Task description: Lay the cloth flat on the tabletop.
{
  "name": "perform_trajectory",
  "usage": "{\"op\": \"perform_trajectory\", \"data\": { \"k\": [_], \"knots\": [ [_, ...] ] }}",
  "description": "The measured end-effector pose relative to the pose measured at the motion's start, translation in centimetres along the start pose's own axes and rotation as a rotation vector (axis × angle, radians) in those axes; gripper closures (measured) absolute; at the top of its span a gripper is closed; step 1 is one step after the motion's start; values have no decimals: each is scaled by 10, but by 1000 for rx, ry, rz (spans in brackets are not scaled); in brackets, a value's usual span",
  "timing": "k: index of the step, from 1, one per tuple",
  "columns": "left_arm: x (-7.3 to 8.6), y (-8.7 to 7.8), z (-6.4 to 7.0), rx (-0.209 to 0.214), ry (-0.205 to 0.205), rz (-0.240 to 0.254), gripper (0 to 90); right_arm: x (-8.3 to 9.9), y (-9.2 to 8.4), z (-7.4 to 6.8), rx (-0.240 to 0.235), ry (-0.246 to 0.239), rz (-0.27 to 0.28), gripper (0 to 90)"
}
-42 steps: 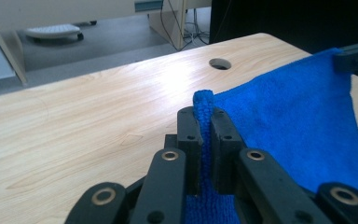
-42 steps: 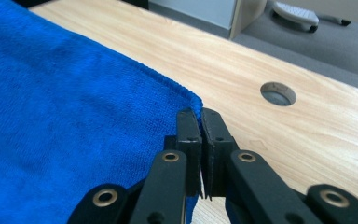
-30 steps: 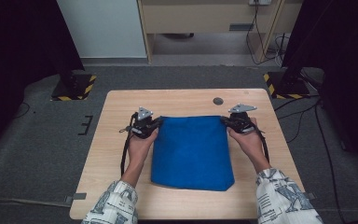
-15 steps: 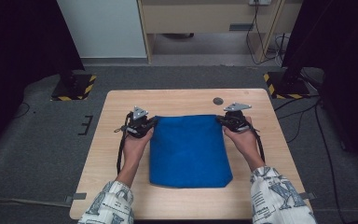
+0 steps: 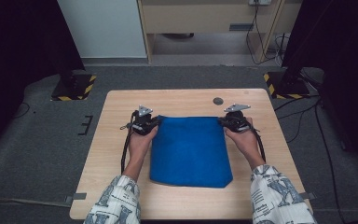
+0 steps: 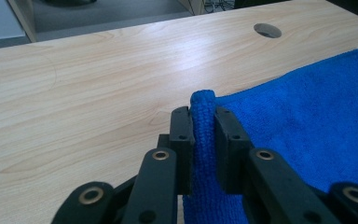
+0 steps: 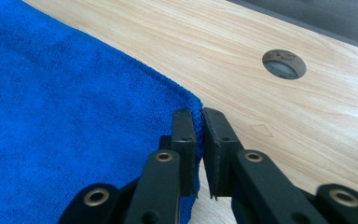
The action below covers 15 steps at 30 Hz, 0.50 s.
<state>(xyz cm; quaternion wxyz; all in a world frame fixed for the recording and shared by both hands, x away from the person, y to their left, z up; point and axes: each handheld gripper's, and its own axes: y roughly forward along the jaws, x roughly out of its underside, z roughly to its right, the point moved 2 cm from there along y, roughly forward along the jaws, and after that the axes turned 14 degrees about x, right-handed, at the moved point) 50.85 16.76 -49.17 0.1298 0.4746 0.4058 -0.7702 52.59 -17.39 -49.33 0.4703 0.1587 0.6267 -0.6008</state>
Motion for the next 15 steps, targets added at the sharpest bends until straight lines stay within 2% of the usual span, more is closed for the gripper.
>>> {"op": "perform_trajectory", "data": {
  "k": [2,4,5,6,7,8,9,10,12,13,15],
  "knots": [
    [1,1,-2,-6,2,-11,757,0,1,-1,10,-15,-4,785],
    [1,1,-2,-14,-4,-7,636,0,1,-1,14,-14,-7,740],
    [1,1,-4,-26,-14,0,563,0,2,-1,19,-14,-5,686],
    [1,1,-4,-26,-14,0,511,0,2,-1,19,-14,-5,686],
    [1,1,-4,-39,-10,-3,451,0,3,0,27,-3,-8,545],
    [1,1,-4,-39,-10,-3,417,0,3,0,27,-3,-8,545],
    [1,1,-4,-42,-9,-6,417,0,3,0,27,5,-13,490],
    [1,1,-4,-45,-9,-9,364,1,4,0,37,7,-21,377],
    [1,0,-4,-50,-10,-7,338,1,5,1,44,5,-22,354],
    [0,-3,-4,-51,-4,-7,334,1,4,3,65,22,-21,313],
    [-1,-6,-4,-55,1,-6,322,1,3,4,69,30,-20,292]
  ]
}}
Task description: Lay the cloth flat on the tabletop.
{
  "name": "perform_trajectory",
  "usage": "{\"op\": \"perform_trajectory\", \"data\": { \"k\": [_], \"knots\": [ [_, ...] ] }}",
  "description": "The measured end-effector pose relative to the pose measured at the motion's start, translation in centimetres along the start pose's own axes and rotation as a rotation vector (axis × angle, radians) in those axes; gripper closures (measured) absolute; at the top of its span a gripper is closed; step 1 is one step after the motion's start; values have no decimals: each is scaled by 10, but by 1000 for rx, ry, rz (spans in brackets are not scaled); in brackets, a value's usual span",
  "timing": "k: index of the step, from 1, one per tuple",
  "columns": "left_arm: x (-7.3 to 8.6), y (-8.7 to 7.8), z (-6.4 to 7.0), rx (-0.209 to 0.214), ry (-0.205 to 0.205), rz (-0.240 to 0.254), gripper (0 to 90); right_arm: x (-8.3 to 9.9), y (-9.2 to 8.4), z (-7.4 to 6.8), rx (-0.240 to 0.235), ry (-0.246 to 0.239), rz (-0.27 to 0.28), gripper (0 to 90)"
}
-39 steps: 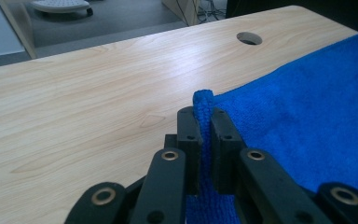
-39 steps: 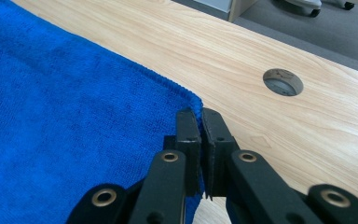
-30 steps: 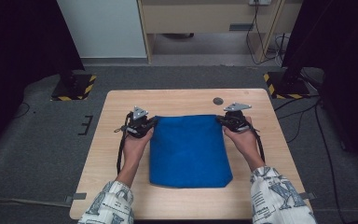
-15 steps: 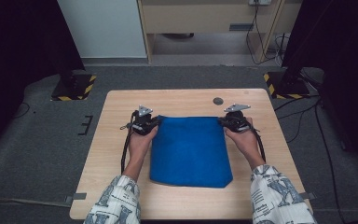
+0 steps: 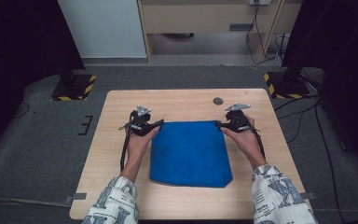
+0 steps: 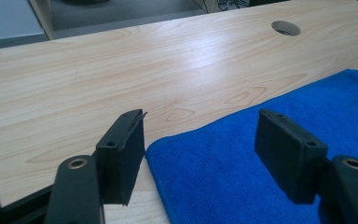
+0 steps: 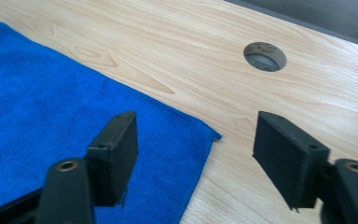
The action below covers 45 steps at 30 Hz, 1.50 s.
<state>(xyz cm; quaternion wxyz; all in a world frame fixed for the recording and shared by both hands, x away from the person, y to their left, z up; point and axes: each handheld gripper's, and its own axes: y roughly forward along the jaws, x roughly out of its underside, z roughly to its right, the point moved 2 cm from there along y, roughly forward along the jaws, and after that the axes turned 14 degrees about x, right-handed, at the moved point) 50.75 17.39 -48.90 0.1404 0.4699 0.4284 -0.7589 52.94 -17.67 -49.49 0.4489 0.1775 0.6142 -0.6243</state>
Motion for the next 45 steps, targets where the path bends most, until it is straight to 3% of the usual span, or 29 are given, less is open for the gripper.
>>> {"op": "perform_trajectory", "data": {
  "k": [9,15,19,20,26,39,43,45],
  "knots": [
    [2,-25,6,27,3,7,261,0,-17,-4,-21,-2,16,267],
    [17,-53,17,74,2,11,200,7,-40,-15,-64,-1,44,243],
    [26,-64,21,85,10,21,182,11,-49,-26,-86,-14,53,287],
    [33,-70,23,96,6,31,175,15,-55,-35,-104,-26,60,351],
    [58,-83,26,108,23,22,174,23,-61,-59,-168,-61,66,488],
    [88,-112,36,88,67,7,210,31,-72,-107,-292,-135,95,674],
    [92,-117,33,73,60,20,212,32,-76,-121,-319,-154,100,707],
    [97,-120,29,66,30,39,217,33,-79,-132,-340,-163,103,734]
  ]
}}
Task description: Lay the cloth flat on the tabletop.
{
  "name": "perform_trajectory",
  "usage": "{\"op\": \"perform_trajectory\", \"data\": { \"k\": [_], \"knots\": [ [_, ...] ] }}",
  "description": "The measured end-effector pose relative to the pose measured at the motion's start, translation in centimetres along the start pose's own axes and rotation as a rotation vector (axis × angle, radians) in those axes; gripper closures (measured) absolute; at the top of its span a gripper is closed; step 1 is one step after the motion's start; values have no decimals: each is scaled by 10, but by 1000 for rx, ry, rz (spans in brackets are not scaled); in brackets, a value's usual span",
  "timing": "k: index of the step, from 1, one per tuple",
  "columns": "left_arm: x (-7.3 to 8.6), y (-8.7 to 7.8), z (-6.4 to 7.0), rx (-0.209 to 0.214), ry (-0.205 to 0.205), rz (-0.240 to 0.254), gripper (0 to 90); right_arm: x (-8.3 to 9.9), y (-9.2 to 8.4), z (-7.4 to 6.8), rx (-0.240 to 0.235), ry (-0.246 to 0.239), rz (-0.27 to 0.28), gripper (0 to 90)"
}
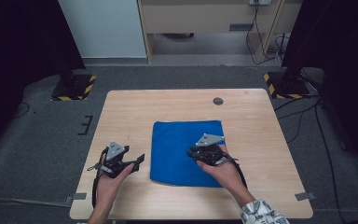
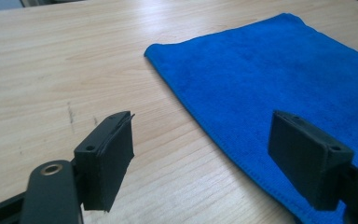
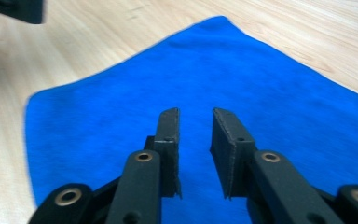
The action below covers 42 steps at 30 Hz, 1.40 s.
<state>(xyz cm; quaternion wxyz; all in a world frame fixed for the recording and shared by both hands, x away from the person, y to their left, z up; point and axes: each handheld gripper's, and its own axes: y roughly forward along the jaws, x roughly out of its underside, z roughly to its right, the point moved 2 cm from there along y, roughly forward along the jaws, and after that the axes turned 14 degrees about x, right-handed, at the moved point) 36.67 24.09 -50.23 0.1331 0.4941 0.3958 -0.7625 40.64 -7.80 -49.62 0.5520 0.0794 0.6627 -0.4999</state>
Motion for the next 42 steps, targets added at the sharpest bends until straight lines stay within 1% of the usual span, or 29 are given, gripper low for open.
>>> {"op": "perform_trajectory", "data": {
  "k": [1,2,3,6,7,9,10,11,12,13,14,15,16,21,28,31,33,34,37,42],
  "knots": [
    [1,-1,-1,-2,-6,3,217,-1,0,-5,-9,-9,2,742],
    [1,-1,-1,-2,-6,3,220,-1,0,-5,-9,-9,2,742],
    [4,-4,-4,-10,-26,15,224,-2,0,-13,-26,-20,8,758],
    [6,-7,-8,-26,-17,7,231,-4,1,-24,-50,-27,14,778],
    [7,-7,-8,-25,-17,5,231,-4,2,-28,-59,-36,14,780],
    [8,-7,-10,-25,-16,0,230,-5,4,-35,-72,-40,15,786],
    [9,-7,-11,-34,-12,-6,229,-6,4,-37,-75,-41,16,789],
    [9,-7,-12,-37,-14,-5,229,-6,5,-41,-84,-44,18,793],
    [9,-7,-12,-37,-14,-5,230,-6,5,-41,-84,-44,18,793],
    [10,-7,-13,-40,-17,-4,230,-7,6,-46,-101,-36,15,802],
    [10,-8,-14,-47,-19,-7,230,-7,6,-46,-101,-36,15,802],
    [11,-7,-15,-47,-28,-8,230,-8,7,-52,-113,-38,17,813],
    [11,-7,-15,-47,-28,-8,230,-8,7,-55,-118,-37,17,817],
    [13,-8,-17,-74,-9,-23,232,-11,9,-71,-151,-49,18,839],
    [13,-9,-16,-76,3,-26,233,-12,15,-95,-198,-76,6,866],
    [11,-8,-15,-79,23,-31,234,-11,18,-108,-219,-107,0,872],
    [11,-8,-14,-84,36,-37,233,-10,20,-114,-221,-124,-4,864],
    [11,-8,-14,-84,36,-37,234,-10,20,-114,-221,-124,-4,864],
    [10,-8,-13,-84,44,-40,233,-8,25,-124,-226,-142,-6,841],
    [10,-8,-13,-84,48,-40,234,-5,31,-132,-224,-165,-10,810]
  ]
}}
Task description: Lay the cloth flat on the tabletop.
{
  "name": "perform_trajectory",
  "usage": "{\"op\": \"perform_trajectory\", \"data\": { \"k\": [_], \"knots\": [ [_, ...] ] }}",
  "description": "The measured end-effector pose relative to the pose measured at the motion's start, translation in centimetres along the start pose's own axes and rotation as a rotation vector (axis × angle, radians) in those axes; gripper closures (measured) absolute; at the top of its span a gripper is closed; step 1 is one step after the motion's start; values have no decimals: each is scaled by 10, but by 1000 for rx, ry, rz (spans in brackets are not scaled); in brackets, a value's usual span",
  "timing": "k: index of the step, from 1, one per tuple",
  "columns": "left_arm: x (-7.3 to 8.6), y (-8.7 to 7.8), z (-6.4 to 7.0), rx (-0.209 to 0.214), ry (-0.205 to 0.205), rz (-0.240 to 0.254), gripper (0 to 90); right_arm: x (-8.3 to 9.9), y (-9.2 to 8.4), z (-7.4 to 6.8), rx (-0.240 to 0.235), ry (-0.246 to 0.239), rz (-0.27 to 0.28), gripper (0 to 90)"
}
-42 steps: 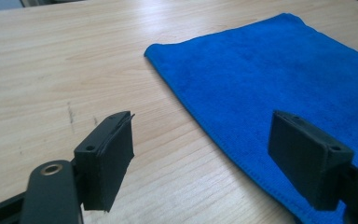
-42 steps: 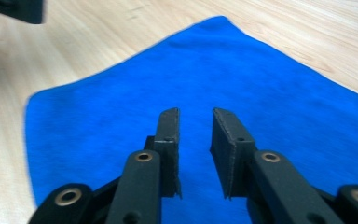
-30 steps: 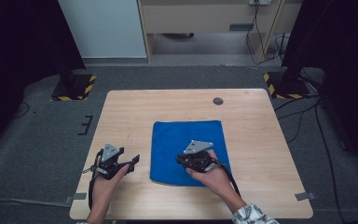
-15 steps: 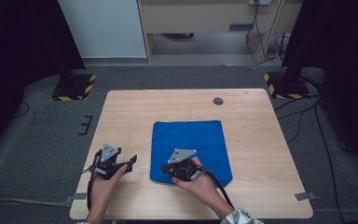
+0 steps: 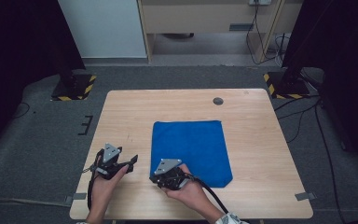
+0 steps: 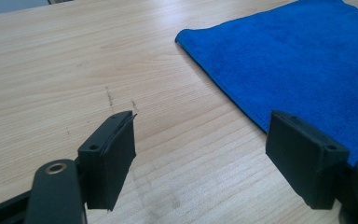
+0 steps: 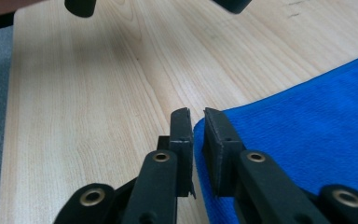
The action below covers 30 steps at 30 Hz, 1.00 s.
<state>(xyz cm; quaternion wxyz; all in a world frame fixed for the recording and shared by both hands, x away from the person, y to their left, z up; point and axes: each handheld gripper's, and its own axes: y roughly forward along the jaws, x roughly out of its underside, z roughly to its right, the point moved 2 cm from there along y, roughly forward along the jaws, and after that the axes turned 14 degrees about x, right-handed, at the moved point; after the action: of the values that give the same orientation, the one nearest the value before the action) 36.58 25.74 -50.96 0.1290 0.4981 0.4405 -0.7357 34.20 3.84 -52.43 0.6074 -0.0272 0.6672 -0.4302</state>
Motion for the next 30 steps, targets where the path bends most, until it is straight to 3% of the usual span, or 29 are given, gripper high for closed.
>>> {"op": "perform_trajectory", "data": {
  "k": [6,14,18,21,25,26,30],
  "knots": [
    [0,0,0,2,6,-2,233,3,7,-4,13,-27,-21,769],
    [0,-1,-1,5,9,-2,233,6,11,2,56,-52,-53,664],
    [0,-1,0,7,15,-6,233,7,13,1,58,-64,-58,660],
    [-1,-2,1,4,23,-8,233,7,14,3,89,-80,-71,691],
    [0,-2,2,3,26,-8,233,6,12,5,106,-67,-54,665],
    [-1,-2,2,4,27,-7,233,6,12,7,119,-70,-56,597],
    [-1,-3,3,5,30,-6,233,7,15,12,134,-50,-70,582]
  ]
}}
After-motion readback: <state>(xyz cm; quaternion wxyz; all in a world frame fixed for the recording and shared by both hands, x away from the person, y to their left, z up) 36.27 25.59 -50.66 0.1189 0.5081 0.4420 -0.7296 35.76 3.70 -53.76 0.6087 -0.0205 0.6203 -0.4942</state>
